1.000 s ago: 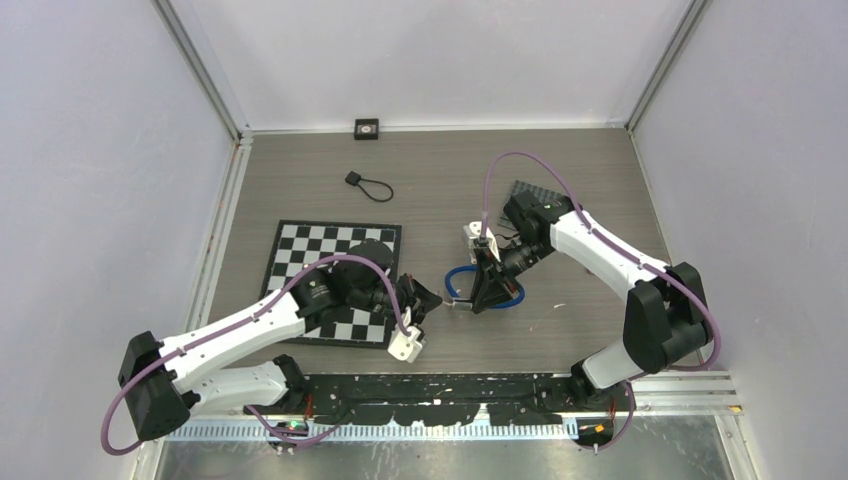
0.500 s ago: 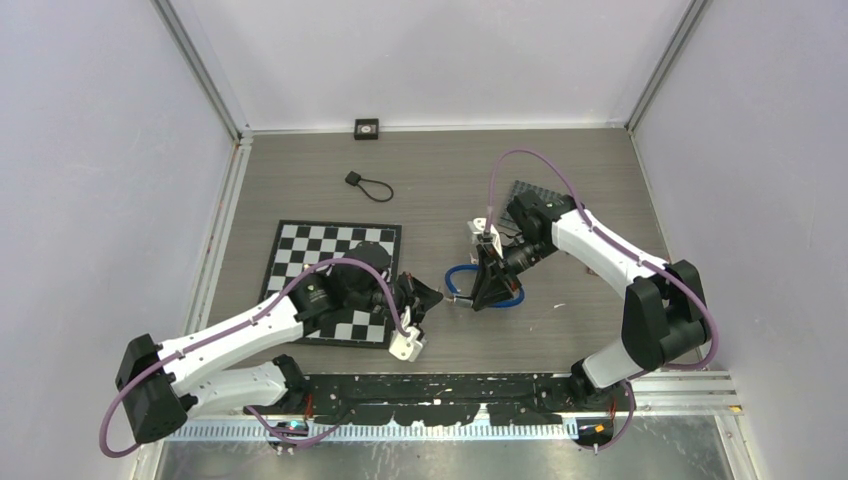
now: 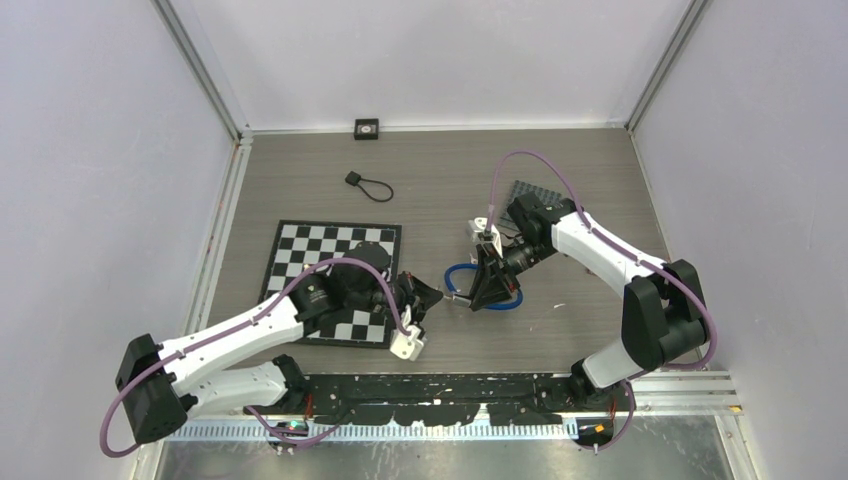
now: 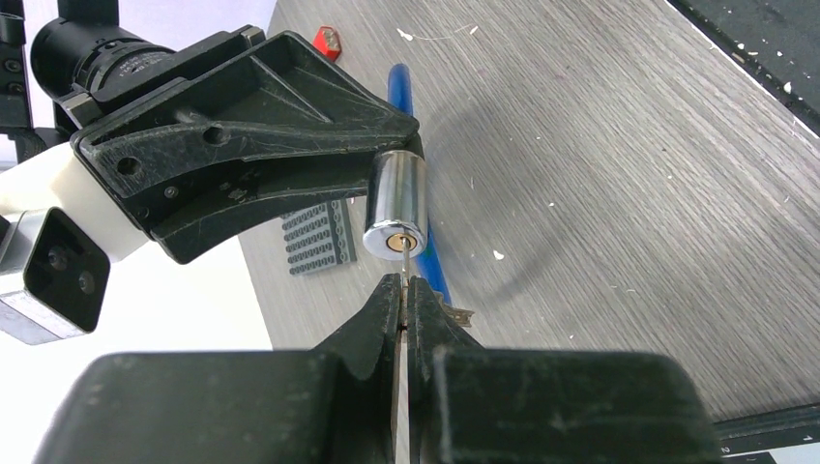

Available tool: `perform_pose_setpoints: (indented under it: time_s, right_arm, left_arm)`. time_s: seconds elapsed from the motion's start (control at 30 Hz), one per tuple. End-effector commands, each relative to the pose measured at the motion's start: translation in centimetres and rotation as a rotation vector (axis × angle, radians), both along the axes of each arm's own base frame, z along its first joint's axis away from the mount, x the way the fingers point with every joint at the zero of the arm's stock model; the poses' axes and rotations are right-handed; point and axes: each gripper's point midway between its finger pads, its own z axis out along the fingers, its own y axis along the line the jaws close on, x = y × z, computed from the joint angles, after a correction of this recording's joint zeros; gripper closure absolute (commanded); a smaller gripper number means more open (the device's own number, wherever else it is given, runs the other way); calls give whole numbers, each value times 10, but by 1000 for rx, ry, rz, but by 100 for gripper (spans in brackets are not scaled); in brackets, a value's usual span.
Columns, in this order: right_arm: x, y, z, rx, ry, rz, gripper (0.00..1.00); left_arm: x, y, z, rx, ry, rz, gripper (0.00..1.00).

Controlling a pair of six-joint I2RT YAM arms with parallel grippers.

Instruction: Unlock with the key

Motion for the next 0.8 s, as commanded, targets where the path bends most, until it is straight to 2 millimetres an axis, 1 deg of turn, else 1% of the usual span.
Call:
perform_pose_setpoints:
  time_s: [0.0,0.13,0.2,0.4,0.6,0.7,0.77]
  right_arm:
    - [3,11,19,100,17,3,100]
    - [4,11,21,106,16,4,99]
    - [3,12,21,109,15,5,100]
    - [3,14,20,127,37,5,99]
    - [7,16,21,125,62,5,100]
    - [8,15,20,99,59,9,99]
    - [9,14,17,80,45,9,99]
  left_arm:
    - [-3,-16,16,-76,7,-41,100]
    - [-1,-22,17,-96,54,-29,100]
    - [1,-24,14,-105,54,-17,100]
    - [9,-26,9,-136,2,1,100]
    - [3,-24,2,-116,-25,-38,100]
    - [-3,-21,-7,-64,-25,-77,100]
    - [-7,-20,-9,-40,-14,-94,100]
